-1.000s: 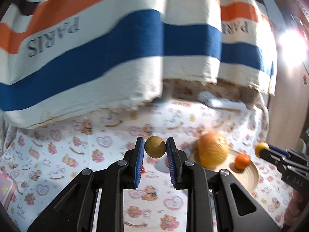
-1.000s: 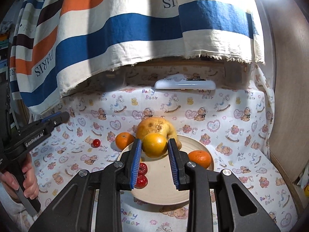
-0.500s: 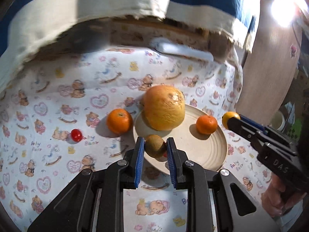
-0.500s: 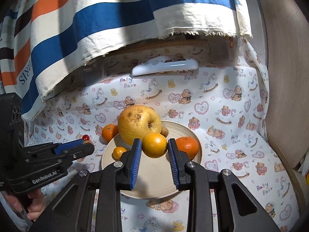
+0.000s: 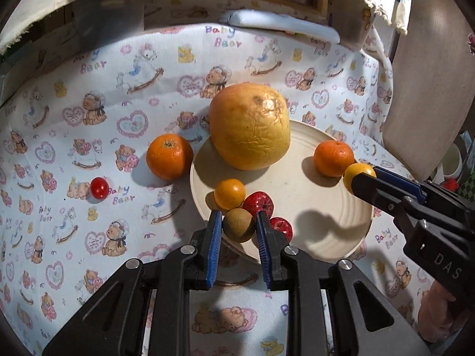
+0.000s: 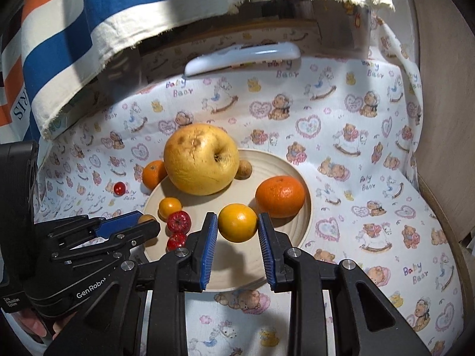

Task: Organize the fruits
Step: 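Lower the left gripper and open it to set the brown fruit on the plate, then lower the right gripper and open it to set the yellow tomato on the plate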

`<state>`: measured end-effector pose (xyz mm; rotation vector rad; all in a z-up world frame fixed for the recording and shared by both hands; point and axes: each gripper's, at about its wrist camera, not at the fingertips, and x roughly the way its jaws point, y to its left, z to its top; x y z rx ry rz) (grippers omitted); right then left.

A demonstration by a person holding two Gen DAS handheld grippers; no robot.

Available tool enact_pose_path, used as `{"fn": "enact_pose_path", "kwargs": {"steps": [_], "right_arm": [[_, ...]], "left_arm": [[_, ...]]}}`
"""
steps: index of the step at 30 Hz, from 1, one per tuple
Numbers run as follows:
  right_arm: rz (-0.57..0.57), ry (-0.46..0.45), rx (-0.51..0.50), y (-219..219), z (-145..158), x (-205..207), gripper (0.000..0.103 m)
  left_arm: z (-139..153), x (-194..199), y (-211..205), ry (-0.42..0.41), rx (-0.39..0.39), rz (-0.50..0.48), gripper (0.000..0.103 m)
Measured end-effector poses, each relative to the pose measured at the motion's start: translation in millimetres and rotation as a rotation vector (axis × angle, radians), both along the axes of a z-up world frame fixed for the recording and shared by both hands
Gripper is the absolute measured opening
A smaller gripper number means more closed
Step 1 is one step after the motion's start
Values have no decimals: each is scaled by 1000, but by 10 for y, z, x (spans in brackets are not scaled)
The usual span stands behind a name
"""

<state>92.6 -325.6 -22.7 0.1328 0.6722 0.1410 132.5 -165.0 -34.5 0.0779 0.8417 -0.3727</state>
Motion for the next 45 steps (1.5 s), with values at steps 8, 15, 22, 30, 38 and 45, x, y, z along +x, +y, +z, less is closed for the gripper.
{"fn": "enact_pose_path", "kwargs": {"steps": [8,15,22,30,38,45], "right_arm": [[2,46,0,6,-105,65,29],[-10,61,-8,-11,-131,100,29],[-5,84,-15,-4,-173,147,29],[-5,107,-30,3,-229,183,29],[-4,99,-51,24,-239,183,29],[-17,70,-59,29,-181,150,29]], "left_arm": [[6,10,-9,16,-4,-4,22],[76,-54,89,-35,-30,16,31],[249,-182,273,-131,-41,58,49],[328,-319,416,-224,-46,84,65],[291,-367,535,-249,-28,88,66],[331,-393,716,-265,-46,129,66]]}}
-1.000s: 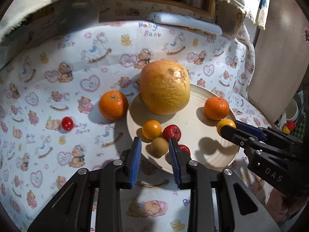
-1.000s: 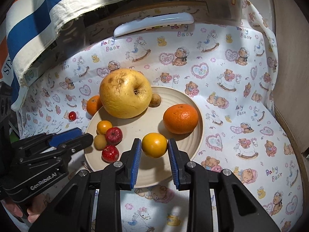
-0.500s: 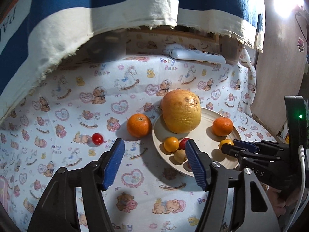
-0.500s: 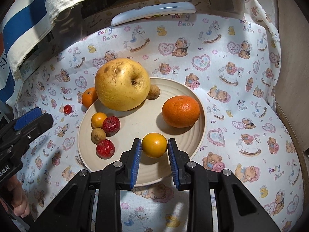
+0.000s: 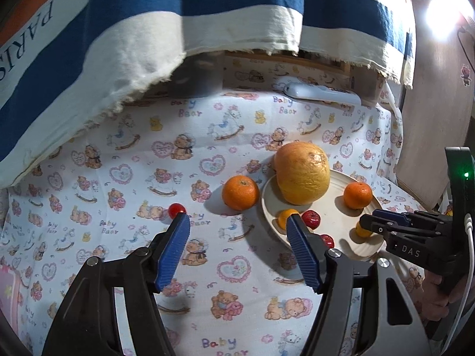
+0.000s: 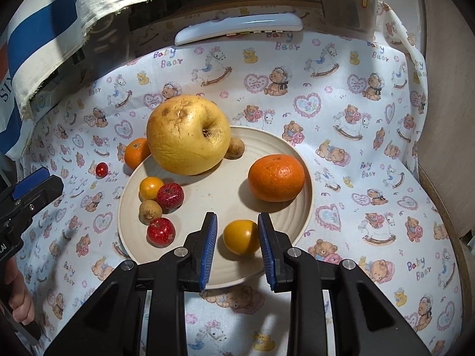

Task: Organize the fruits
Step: 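Lower the right gripper and open it to set the yellow tomato on the plate, then move the open right gripper toward a loose orange on the cloth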

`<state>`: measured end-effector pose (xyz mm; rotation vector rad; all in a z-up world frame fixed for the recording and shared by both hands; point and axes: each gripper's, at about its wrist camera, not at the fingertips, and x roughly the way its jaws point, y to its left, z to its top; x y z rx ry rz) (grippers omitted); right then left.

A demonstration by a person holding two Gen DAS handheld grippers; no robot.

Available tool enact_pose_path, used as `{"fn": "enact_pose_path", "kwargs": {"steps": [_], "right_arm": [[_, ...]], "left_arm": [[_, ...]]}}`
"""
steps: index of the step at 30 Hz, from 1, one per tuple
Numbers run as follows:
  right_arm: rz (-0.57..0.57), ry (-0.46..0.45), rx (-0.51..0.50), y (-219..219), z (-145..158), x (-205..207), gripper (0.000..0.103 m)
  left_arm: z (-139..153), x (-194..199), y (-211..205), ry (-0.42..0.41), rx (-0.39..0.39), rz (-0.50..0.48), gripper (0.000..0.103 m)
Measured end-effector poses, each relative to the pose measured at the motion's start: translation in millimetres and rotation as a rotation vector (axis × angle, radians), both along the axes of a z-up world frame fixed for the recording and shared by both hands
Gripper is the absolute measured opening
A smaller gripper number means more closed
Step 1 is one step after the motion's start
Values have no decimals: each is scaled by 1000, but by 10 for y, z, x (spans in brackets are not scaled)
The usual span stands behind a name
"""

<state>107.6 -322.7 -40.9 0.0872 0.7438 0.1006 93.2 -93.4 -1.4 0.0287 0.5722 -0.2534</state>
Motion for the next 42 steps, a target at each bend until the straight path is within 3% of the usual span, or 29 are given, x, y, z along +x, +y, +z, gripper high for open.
{"fn": "enact_pose_path", "kwargs": {"steps": [11,21,23,25,27,29,33,42], "right_arm": [[-3,-71,1,60,95,-130,29],[-13,-130,43,45,173,-217,30],[-13,-136,47,46,179,-225,35],[-25,-152,47,44,185,-242,58],[-42,-182,52,34,205,-277,68],[-44,-195,53,30,226,-294,69],[-48,-225,66,30,255,-334,85],[-35,-283,-17,174,280,-414,90]], "left_arm": [[72,-81,292,-49,-7,50,68],[5,-115,410,-92,-54,71,85],[-1,-120,438,-107,-58,86,89],[12,-137,480,-133,-57,106,95],[44,-159,542,-158,-61,119,99],[76,-169,598,-172,-62,125,100],[134,-174,702,-193,-67,141,102],[199,-217,814,-215,-70,157,102]]}}
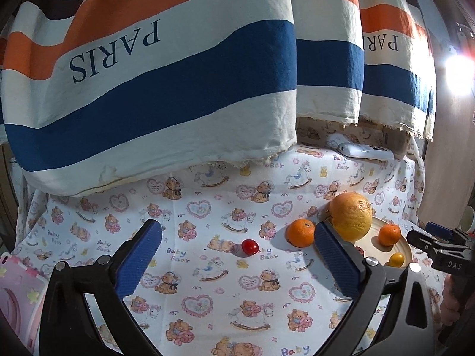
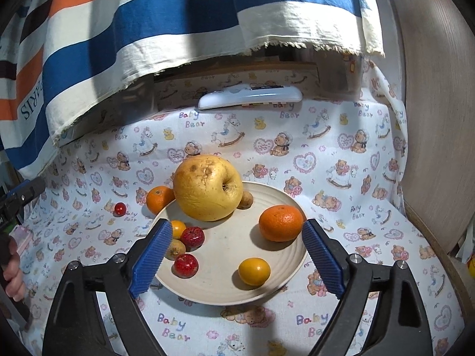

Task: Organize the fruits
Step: 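Move the open right gripper toward a loose orange on the cloth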

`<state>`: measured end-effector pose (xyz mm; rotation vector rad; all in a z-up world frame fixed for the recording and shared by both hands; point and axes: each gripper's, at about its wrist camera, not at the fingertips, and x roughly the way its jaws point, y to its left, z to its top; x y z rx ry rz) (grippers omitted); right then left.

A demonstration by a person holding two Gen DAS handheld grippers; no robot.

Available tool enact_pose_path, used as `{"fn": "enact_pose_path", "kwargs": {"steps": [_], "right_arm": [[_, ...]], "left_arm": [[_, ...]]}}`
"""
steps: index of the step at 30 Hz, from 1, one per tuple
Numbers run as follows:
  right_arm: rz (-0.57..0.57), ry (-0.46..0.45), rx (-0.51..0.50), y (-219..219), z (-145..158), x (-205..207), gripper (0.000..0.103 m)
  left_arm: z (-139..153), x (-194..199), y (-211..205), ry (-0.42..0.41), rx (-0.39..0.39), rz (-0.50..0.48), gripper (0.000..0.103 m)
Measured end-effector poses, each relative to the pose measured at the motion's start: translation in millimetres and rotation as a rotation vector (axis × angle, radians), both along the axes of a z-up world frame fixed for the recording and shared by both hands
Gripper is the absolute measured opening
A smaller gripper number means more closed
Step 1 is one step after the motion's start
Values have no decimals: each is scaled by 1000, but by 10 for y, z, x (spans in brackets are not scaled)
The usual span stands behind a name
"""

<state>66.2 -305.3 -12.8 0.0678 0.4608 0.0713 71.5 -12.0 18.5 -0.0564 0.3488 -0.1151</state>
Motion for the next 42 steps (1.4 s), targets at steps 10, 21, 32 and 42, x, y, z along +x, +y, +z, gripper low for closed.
{"fn": "enact_pose_path", "kwargs": {"steps": [10,21,32,42], "right_arm": [[41,-29,-80,202,15,-93,90],[78,22,-141,546,139,28,90],[173,97,-332,1397,184,620,90],[223,295,-393,1704,-2,1311,71]], "left_arm": [[-12,40,38,31,-6,4,102],[-38,225,259,140,-51,20,102],[-135,342,452,148,-11,87,102],[-368,563,778,262,-131,131,102]]}}
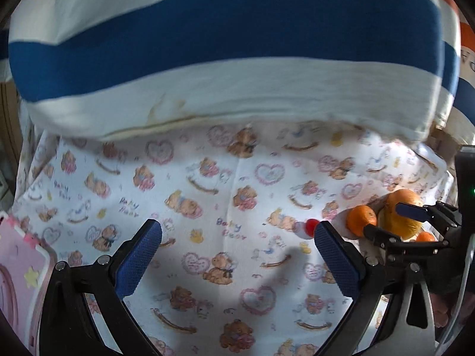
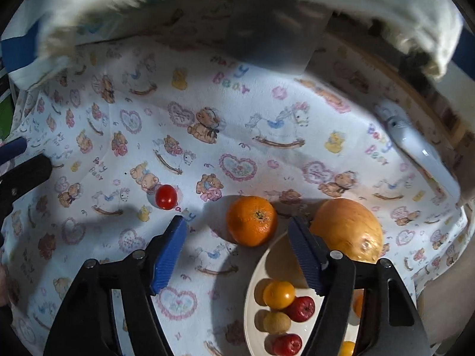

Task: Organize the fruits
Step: 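Move the open right gripper toward a loose orange on the cloth, then close the right gripper on the orange and lift it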

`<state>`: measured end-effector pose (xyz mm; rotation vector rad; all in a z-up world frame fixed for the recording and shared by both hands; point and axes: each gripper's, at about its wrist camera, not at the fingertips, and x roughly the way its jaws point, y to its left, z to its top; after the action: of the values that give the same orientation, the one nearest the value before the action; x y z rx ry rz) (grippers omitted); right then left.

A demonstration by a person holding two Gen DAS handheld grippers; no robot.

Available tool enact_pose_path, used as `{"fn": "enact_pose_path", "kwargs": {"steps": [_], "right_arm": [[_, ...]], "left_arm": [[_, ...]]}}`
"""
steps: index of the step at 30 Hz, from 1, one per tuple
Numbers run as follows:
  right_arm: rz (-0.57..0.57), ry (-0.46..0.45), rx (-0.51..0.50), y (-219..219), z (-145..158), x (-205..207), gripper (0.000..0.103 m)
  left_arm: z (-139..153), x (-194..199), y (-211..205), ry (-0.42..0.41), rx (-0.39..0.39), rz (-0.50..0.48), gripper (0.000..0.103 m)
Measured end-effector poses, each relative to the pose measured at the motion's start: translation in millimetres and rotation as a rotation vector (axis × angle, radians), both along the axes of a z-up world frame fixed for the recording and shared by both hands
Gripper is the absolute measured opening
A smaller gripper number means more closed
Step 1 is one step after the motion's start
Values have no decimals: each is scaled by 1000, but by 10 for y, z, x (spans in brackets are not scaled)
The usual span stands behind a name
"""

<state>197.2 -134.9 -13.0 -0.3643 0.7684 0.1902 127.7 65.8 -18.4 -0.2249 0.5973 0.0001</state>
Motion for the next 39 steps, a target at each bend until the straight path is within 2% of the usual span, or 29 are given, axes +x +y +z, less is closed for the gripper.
{"fn": "enact_pose_path", "kwargs": {"steps": [5,9,14,21,23,27,29,30,33,36,38,39], "right_arm": [[-29,48,-49,27,-99,208,70],[-27,52,-109,81,-171,291,69],[-43,64,-137,98,-240,405,68],[-63,61,-141,90,-345,485,55],[-54,60,-133,105,-340,472,48],[-71,44,-98,108,-303,416,44],[-70,14,-65,81,-239,317,33],[-68,9,-52,61,-211,288,32],[-24,2,21,16,-57,144,14],[-28,-26,11,-15,44,46,14],[-30,19,23,-10,74,72,26],[-28,57,27,6,69,106,44]], "left_arm": [[-42,21,10,9,-4,6,102],[-49,26,-35,8,13,0,102],[-55,44,-46,8,17,-4,102],[-56,39,-10,11,-4,0,102],[-56,36,-11,9,-2,4,102],[-48,20,-21,4,7,7,102],[-40,15,-30,-2,12,7,102],[-35,11,-34,-5,13,7,102],[-20,-3,-50,-12,17,5,102],[-20,-5,-61,-13,18,5,102],[-16,-13,-64,-14,13,3,102],[-10,-19,-64,-16,13,3,102]]}}
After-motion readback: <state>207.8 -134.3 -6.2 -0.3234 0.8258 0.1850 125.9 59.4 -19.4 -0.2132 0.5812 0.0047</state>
